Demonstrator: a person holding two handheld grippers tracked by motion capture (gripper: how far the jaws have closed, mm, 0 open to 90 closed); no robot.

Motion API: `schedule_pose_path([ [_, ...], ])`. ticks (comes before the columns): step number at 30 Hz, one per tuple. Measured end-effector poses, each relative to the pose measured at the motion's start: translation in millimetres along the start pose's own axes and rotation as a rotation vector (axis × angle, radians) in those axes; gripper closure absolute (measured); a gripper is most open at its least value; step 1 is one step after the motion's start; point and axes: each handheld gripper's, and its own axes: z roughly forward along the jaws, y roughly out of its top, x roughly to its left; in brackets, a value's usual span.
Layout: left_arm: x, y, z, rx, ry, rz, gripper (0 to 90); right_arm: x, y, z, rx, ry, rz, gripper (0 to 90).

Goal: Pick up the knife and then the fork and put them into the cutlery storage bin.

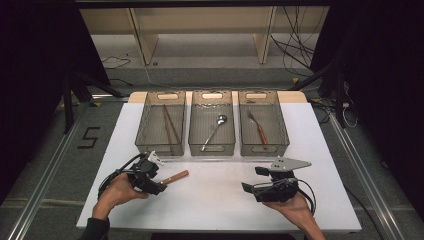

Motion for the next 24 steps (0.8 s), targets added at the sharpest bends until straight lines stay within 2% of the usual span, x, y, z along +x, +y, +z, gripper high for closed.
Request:
schedule_pose_path([
  [8,0.1,4.1,10.4,0.067,-0.013,0.053,47.9,1.4,-2.7,2.9,0.015,0.009,0.001,25.2],
  [10,0.0,5.2,13.0,0.072,-0.016,0.048,50.5,1.4,-2.8,3.4,0.014,0.012,0.001,25.2],
  [11,0.7,6.0,13.2,0.082,-0.020,0.060,52.2,1.4,-2.8,3.5,0.014,0.011,0.001,25.3],
  [15,1.0,8.0,13.3,0.092,-0.031,0.046,57.9,1.4,-2.8,3.4,0.013,0.012,0.001,25.4],
  [19,-4.1,10.0,12.7,0.106,-0.026,0.105,67.5,1.9,-2.6,3.9,0.020,0.007,-0.005,25.5],
  [21,-5.7,9.4,12.8,0.099,-0.040,0.111,73.5,2.2,-2.6,4.1,0.019,0.008,-0.006,25.5],
  [24,-5.3,8.8,12.2,0.095,-0.040,0.133,76.3,2.7,-2.3,4.0,0.017,0.010,-0.007,25.6],
])
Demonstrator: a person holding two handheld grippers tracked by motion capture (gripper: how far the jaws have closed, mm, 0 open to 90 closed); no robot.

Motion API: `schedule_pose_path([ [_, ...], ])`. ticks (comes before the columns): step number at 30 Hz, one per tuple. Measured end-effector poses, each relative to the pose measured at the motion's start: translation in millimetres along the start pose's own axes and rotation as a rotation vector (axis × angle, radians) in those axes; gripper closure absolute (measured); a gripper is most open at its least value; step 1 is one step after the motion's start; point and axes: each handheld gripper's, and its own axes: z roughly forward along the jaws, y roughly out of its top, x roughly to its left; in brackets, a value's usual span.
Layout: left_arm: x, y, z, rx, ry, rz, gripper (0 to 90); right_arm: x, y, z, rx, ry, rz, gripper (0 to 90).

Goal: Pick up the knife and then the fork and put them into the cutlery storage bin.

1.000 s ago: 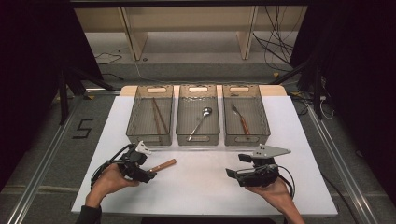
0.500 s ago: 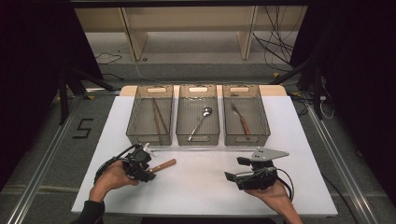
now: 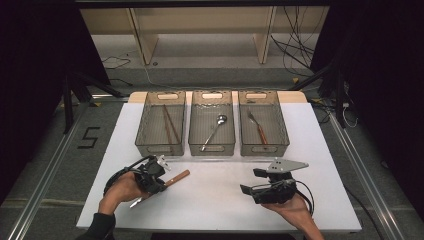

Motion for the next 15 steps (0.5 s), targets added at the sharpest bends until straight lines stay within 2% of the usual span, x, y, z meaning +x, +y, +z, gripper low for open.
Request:
schedule_pose_path([
  [6,0.0,0.2,-0.6,-0.009,-0.009,-0.022,76.8,1.9,1.9,-1.4,-0.006,0.005,-0.005,25.8],
  [10,-4.3,4.4,-5.2,-0.039,-0.038,-0.016,76.9,7.0,4.9,-1.3,-0.022,0.015,-0.022,25.9],
  [15,-15.0,14.6,-14.0,-0.072,-0.081,0.005,76.9,20.2,8.9,1.2,-0.034,0.022,-0.090,25.9],
])
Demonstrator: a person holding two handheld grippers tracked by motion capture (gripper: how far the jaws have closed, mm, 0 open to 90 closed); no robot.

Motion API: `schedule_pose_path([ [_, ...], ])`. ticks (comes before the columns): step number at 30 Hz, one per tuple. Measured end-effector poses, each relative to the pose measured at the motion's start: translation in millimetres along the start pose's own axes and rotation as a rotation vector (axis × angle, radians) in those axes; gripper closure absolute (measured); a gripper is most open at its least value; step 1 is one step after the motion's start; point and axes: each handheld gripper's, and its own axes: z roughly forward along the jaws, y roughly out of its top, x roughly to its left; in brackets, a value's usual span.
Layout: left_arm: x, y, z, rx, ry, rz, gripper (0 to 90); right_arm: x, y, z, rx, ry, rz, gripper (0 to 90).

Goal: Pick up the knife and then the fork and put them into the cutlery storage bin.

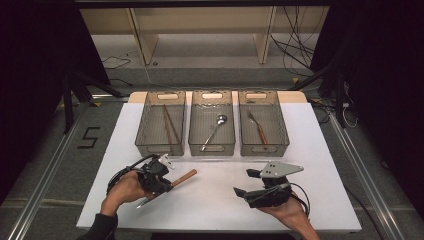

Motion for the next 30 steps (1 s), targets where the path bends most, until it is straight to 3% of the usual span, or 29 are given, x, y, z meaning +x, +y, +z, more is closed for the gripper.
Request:
schedule_pose_path([
  [10,-29.0,35.0,-0.1,-0.003,-0.071,0.105,76.9,37.7,13.0,14.3,-0.006,0.014,-0.195,26.0],
  [14,-39.3,48.5,0.6,-0.006,-0.093,0.147,76.9,51.0,12.3,25.5,0.020,-0.034,-0.303,27.0],
  [20,-50.4,60.7,-2.4,-0.006,-0.106,0.183,76.8,68.8,11.8,40.8,0.076,-0.136,-0.512,30.6],
  [25,-58.1,64.3,-4.6,0.000,-0.123,0.213,76.8,82.8,9.7,54.7,0.109,-0.203,-0.679,35.3],
  [30,-60.9,64.5,-7.8,0.004,-0.128,0.220,76.8,90.4,3.2,67.4,0.150,-0.261,-0.809,41.5],
])
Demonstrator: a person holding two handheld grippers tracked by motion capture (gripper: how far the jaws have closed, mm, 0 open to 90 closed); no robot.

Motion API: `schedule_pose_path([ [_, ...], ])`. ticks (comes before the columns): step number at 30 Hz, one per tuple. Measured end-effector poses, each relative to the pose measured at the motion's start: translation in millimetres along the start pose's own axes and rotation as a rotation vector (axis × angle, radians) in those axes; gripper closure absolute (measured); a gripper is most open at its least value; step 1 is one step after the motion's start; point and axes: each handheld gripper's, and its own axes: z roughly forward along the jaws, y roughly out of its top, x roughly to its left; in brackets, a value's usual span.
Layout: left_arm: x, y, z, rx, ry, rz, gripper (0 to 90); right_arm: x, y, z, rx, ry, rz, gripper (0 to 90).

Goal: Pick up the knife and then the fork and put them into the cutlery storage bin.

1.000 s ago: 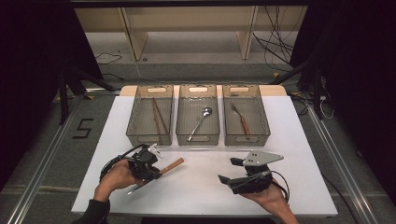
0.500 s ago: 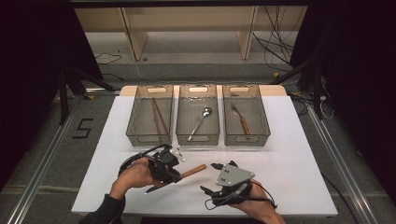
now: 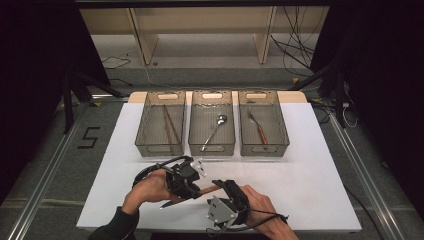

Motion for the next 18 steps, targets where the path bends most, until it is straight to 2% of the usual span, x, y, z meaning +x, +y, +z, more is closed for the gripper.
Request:
schedule_pose_path([
  [2,-1.4,0.4,-0.3,0.000,-0.004,0.001,76.8,5.7,1.0,3.1,0.017,-0.028,-0.029,44.6],
  [4,-2.3,1.0,-0.6,0.005,-0.009,0.003,76.9,5.5,0.0,5.8,0.029,-0.042,-0.139,48.2],
  [6,-2.4,1.7,-0.8,0.006,-0.012,0.001,76.8,10.6,0.5,8.2,0.032,-0.075,-0.150,51.6],
  [7,-2.2,2.1,-0.8,0.007,-0.011,0.002,76.8,11.8,0.5,8.4,0.034,-0.081,-0.174,54.0],
  [9,-2.2,2.2,-0.5,0.005,-0.014,-0.004,76.8,16.5,1.2,8.8,0.028,-0.101,-0.181,58.2],
  [17,-5.7,2.6,-0.5,0.005,-0.036,-0.004,76.8,27.6,0.8,13.0,0.048,-0.164,-0.320,70.9],
  [18,-5.7,2.6,-0.6,0.005,-0.037,-0.005,76.8,28.5,0.8,12.9,0.054,-0.170,-0.320,72.3],
])
